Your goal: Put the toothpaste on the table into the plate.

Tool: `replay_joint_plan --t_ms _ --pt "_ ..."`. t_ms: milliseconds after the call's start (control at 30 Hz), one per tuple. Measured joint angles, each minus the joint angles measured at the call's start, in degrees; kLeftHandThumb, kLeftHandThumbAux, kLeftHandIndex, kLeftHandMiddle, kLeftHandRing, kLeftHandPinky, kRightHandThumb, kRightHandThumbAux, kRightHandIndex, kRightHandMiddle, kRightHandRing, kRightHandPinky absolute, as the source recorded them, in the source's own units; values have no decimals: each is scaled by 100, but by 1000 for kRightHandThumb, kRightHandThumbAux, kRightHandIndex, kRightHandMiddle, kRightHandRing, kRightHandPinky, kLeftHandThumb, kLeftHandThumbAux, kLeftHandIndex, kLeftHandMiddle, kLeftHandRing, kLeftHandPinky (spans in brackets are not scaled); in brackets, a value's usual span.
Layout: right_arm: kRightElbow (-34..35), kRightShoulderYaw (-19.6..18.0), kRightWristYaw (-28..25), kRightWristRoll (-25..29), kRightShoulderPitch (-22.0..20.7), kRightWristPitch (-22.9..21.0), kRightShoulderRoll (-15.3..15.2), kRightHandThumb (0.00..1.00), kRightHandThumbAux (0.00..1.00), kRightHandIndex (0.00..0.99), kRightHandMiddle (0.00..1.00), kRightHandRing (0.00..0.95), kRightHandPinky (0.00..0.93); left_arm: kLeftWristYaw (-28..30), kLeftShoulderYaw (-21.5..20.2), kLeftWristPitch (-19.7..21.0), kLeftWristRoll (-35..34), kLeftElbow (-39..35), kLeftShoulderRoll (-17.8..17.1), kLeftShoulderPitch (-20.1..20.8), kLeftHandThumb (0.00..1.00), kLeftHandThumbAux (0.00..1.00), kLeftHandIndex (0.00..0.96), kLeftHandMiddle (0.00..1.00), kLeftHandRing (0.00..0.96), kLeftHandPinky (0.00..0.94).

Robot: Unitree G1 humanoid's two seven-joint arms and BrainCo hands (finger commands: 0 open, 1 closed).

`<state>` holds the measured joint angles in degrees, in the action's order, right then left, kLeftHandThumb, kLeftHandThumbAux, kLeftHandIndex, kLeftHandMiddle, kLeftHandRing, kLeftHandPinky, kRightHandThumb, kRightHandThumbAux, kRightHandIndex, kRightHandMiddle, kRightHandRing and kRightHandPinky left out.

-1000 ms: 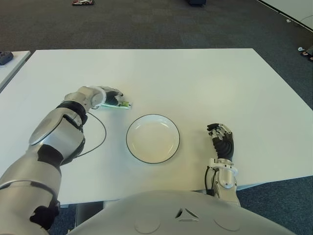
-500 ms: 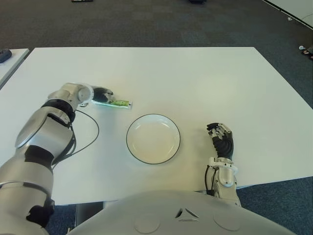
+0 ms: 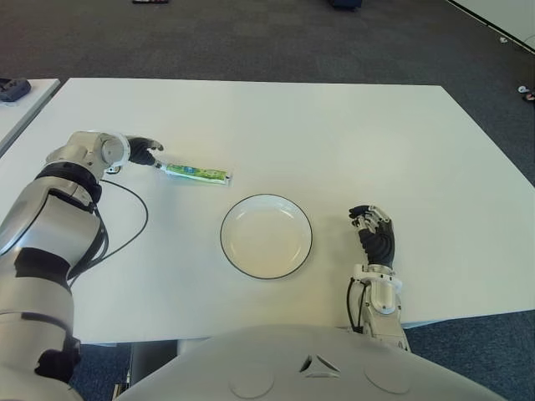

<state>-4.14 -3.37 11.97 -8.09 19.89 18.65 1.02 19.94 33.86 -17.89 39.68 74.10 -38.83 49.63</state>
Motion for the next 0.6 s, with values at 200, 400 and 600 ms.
replay_joint_plan --t_ms 200,400,600 --pt "-30 -9 0 2 -11 0 -4 710 734 428 470 436 437 186 -3 -179 0 -283 -6 31 448 410 0 0 40 133" --pt "-51 -11 -2 10 -28 1 -4 709 734 427 468 433 427 321 -2 -322 1 -437 -13 40 457 399 0 0 55 150" --pt "-53 -12 -4 23 -27 1 -4 709 734 427 467 431 424 610 -1 -337 -1 -463 -13 28 496 377 0 0 56 162"
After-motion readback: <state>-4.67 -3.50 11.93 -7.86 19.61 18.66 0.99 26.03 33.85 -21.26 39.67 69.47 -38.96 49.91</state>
